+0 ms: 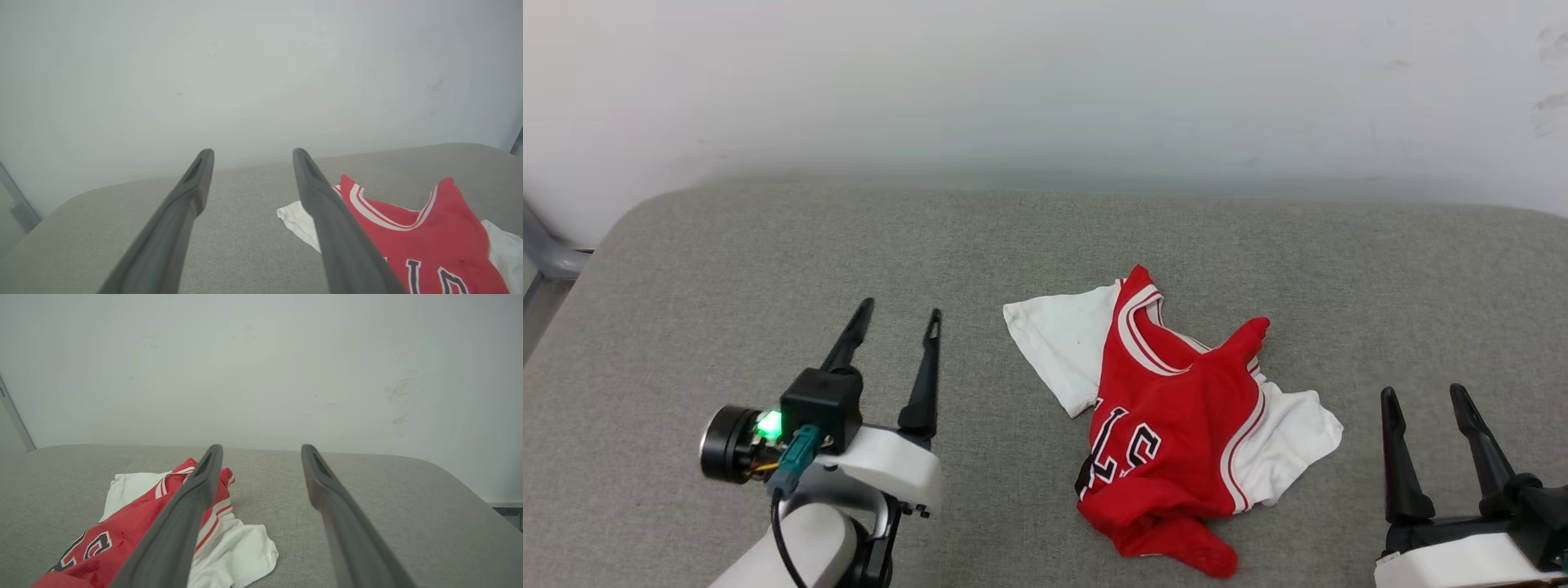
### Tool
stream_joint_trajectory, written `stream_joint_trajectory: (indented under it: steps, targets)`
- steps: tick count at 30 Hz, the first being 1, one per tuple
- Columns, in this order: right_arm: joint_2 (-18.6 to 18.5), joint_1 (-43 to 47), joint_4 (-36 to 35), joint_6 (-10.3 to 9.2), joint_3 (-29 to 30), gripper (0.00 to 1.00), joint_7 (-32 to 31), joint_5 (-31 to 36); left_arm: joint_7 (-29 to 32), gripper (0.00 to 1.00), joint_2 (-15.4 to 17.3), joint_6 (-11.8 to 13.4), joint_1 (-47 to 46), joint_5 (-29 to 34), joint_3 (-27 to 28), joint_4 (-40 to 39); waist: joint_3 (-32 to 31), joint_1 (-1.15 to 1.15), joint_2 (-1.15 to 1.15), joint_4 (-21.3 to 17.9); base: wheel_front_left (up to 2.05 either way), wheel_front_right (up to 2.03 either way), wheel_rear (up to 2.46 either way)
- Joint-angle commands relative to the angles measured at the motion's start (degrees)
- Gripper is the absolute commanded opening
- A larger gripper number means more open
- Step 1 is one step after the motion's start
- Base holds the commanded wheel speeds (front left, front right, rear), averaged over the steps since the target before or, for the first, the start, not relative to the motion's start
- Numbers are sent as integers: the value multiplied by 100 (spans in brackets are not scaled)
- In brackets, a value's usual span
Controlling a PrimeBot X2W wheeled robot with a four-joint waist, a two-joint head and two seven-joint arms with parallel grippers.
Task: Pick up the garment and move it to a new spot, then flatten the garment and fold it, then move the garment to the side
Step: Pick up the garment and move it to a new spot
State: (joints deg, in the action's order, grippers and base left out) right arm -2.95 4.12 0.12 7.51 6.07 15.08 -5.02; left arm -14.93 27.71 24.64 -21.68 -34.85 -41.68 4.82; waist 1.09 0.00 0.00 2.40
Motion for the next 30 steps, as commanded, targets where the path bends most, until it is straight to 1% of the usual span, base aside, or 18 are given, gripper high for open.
stream_joint_trajectory:
  steps: [1, 3, 6, 9, 12, 14, 16, 20, 22, 24, 27, 28, 30]
  targets:
    - [14, 65, 18, -4, -12, 100, 14, -31, -33, 100, -53, 71, 254, 135, 172, -80, -14, 0, 0, 28, 0, 0, 0]
    - [13, 66, 37, -4, -23, 100, 14, -36, -32, 100, -119, 130, 547, 389, 547, -246, -26, 0, 0, 52, 0, 0, 0]
    - [13, 60, 68, -4, -28, 100, 14, -76, -33, 100, -292, 146, 989, 725, 1080, -411, -38, 0, 0, 77, 0, 0, 0]
    - [13, 67, 106, -4, -42, 100, 15, -130, -32, 100, -516, 46, 1406, 1041, 1541, -536, -59, 0, 0, 92, 0, 0, 0]
    - [13, 82, 135, -4, -53, 100, 15, -153, -29, 100, -742, -113, 1763, 1375, 1921, -619, -86, 0, 0, 102, 0, 0, 0]
    - [14, 83, 155, -4, -69, 100, 14, -167, -28, 100, -801, -232, 1959, 1673, 2082, -586, -105, 0, 0, 104, 0, 0, 0]
    - [14, 86, 176, -4, -79, 100, 14, -200, -28, 100, -986, -346, 2119, 1817, 2259, -599, -122, 0, 0, 107, 0, 0, 0]
    - [14, 123, 227, -4, -108, 100, 14, -251, -29, 100, -1196, -607, 2373, 2050, 2624, -525, -159, 0, 0, 95, 0, 0, 0]
    - [14, 151, 256, -4, -122, 100, 14, -273, -29, 100, -1361, -718, 2486, 2112, 2792, -512, -175, 0, 0, 89, 0, 0, 0]
    - [14, 166, 277, -4, -140, 100, 14, -300, -29, 100, -1441, -851, 2578, 2242, 2949, -496, -188, 0, 0, 77, 0, 0, 0]
    - [14, 191, 318, -4, -148, 100, 14, -321, -29, 100, -1610, -1008, 2686, 2387, 3144, -474, -209, 0, 0, 68, 0, 0, 0]
    - [14, 191, 318, -4, -148, 100, 14, -321, -29, 100, -1610, -1008, 2686, 2387, 3144, -474, -209, 0, 0, 68, 0, 0, 0]
    - [14, 204, 339, -4, -142, 100, 14, -338, -29, 100, -1733, -1110, 2743, 2457, 3259, -446, -217, 0, 0, 64, 0, 0, 0]
